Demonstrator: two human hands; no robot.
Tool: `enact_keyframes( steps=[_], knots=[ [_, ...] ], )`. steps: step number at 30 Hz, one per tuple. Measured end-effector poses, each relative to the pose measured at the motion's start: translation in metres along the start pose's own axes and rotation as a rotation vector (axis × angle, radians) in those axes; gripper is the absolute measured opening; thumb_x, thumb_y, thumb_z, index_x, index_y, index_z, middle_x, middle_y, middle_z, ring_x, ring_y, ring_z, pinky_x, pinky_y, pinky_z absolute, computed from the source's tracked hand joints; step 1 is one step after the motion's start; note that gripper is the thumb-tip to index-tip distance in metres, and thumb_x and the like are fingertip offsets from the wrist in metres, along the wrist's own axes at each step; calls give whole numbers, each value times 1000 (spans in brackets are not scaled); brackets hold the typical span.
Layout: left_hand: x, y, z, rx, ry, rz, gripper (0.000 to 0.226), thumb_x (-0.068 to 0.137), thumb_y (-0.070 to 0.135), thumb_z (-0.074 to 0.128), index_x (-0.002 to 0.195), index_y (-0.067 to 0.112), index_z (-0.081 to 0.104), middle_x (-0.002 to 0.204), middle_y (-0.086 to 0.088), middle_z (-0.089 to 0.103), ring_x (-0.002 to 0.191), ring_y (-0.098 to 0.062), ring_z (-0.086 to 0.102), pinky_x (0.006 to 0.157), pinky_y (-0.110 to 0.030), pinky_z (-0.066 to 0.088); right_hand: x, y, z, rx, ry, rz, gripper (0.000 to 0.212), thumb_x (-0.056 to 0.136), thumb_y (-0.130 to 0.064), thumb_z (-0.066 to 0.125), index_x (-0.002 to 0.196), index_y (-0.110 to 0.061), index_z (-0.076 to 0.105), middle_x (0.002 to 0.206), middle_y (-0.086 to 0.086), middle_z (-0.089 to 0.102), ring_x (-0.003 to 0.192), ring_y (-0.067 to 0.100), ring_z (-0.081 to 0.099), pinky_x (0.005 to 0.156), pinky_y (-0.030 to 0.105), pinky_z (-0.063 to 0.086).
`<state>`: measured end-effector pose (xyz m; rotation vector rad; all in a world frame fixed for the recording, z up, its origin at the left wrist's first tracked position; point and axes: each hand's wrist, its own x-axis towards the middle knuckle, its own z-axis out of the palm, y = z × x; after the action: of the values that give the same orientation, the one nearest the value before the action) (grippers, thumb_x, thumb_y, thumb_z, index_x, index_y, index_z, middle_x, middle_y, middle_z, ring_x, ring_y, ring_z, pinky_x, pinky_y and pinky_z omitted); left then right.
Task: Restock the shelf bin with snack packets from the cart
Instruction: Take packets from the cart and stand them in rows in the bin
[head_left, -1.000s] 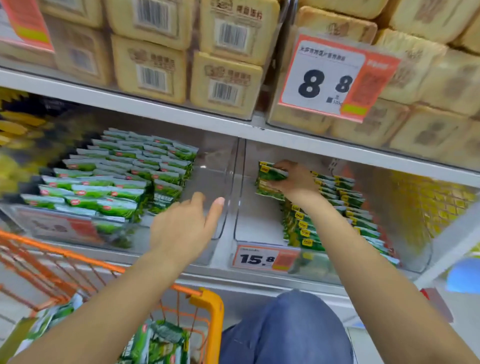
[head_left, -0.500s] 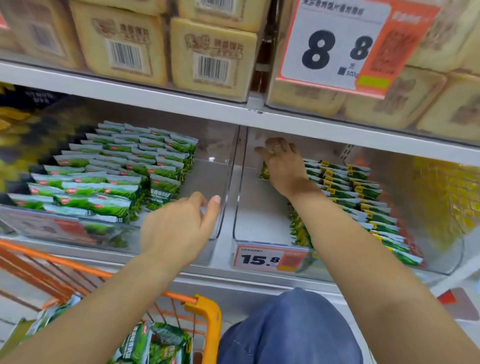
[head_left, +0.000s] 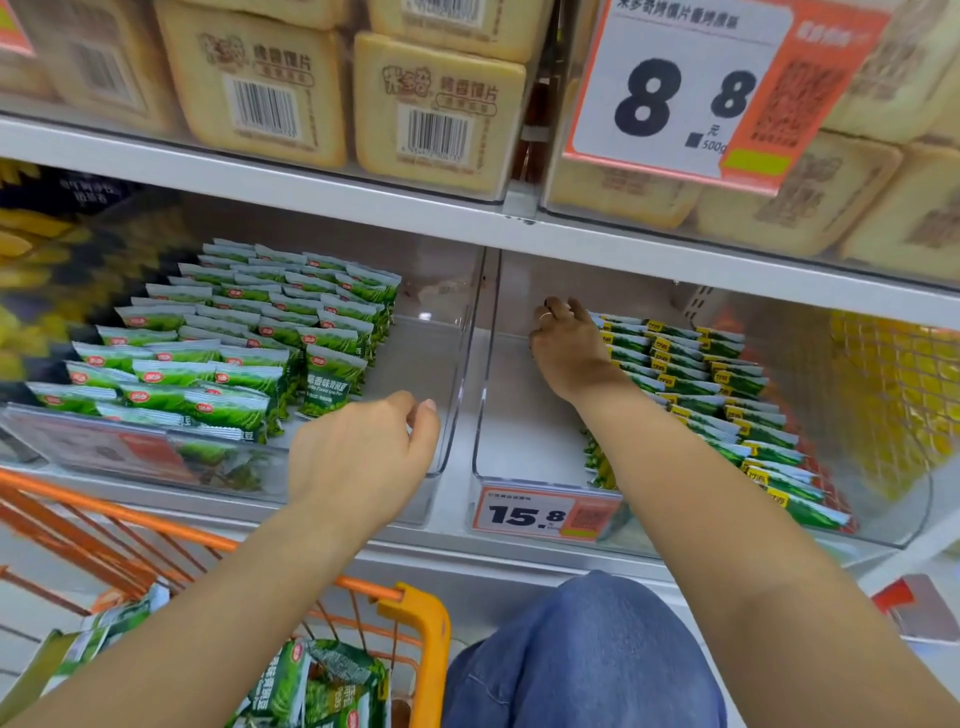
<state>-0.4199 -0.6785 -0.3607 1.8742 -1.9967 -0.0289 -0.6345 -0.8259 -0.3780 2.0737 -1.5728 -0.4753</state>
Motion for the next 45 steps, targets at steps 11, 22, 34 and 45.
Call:
enact_keyframes(
  steps=[11,22,34,45],
  knots=[
    [2,0,-6,-24,-80,-27,34,100,47,31,83,28,54,72,6,60,66,-17,49,46,-23,24,-20,7,-33,258,38,66,40,92,-17,46,131,-18,54,142,10,42,135,29,32,115,39,20],
    [-40,-57,-78,-443,-94,318,34,92,47,37,107,30,63,101,19,61,98,-2,53,79,-25,45,-157,-63,-115,935,877,92,20,87,-24,52,83,-17,70,52,-6,55,48,14,54,50,30,45],
    [-127,-217,-94,409,-970,120,25,97,31,48,110,14,61,105,-7,62,97,-27,59,79,-38,49,-165,-226,-191,535,48,-724,39,96,-49,38,122,-25,53,109,0,66,102,26,61,75,34,47],
    [-151,-201,-66,319,-1350,297,37,93,35,60,89,-1,62,74,-7,50,61,-20,40,51,-30,31,-155,-267,-181,574,-238,-821,41,96,-50,45,126,-24,53,102,1,66,91,19,58,76,33,48]
  ],
)
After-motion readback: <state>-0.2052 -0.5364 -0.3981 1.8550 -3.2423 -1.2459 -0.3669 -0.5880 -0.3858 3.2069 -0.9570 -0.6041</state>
